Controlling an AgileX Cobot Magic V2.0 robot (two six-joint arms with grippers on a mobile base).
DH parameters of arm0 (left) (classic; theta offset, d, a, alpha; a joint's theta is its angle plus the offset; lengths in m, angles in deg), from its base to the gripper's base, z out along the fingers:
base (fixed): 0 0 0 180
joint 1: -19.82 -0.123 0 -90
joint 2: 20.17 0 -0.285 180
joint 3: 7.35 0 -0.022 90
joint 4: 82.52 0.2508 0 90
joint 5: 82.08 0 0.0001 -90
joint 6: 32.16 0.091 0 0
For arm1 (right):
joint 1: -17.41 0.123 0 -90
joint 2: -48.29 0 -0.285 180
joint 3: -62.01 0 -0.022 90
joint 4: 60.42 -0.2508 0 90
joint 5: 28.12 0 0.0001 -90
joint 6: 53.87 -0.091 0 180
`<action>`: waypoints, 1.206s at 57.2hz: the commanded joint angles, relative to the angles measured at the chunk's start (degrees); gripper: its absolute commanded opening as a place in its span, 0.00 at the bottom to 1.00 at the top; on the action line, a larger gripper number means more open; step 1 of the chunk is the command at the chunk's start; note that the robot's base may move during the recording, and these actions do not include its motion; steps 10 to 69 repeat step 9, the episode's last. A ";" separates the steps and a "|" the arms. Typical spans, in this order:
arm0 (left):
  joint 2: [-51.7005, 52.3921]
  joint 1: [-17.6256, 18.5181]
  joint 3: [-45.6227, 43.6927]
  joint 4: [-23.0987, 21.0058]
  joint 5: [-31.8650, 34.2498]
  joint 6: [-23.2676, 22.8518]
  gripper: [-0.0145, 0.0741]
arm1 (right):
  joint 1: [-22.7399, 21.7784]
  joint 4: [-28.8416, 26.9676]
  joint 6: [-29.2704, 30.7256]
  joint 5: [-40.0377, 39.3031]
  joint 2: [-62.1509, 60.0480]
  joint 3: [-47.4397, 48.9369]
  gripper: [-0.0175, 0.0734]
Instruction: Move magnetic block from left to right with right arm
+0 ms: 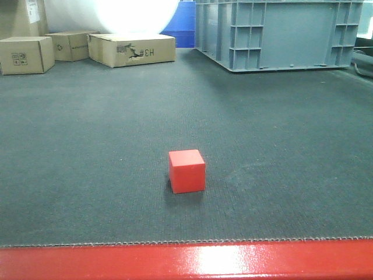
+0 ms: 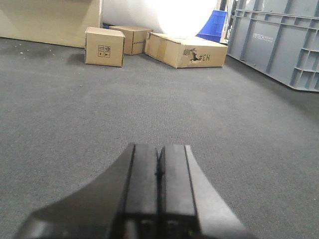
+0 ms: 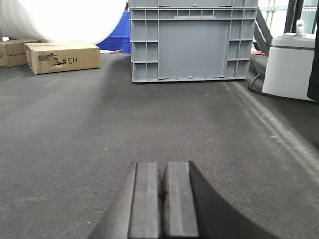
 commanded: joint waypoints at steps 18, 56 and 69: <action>0.50 0.24 0.44 -0.09 4.46 0.00 0.02 | -0.39 0.50 0.47 -4.87 -1.19 -0.01 0.23; 0.50 0.24 0.44 -0.09 4.46 0.00 0.02 | -0.39 0.50 0.47 -4.87 -1.19 -0.01 0.23; 0.50 0.24 0.44 -0.09 4.46 0.00 0.02 | -0.39 0.50 0.47 -4.87 -1.19 -0.01 0.23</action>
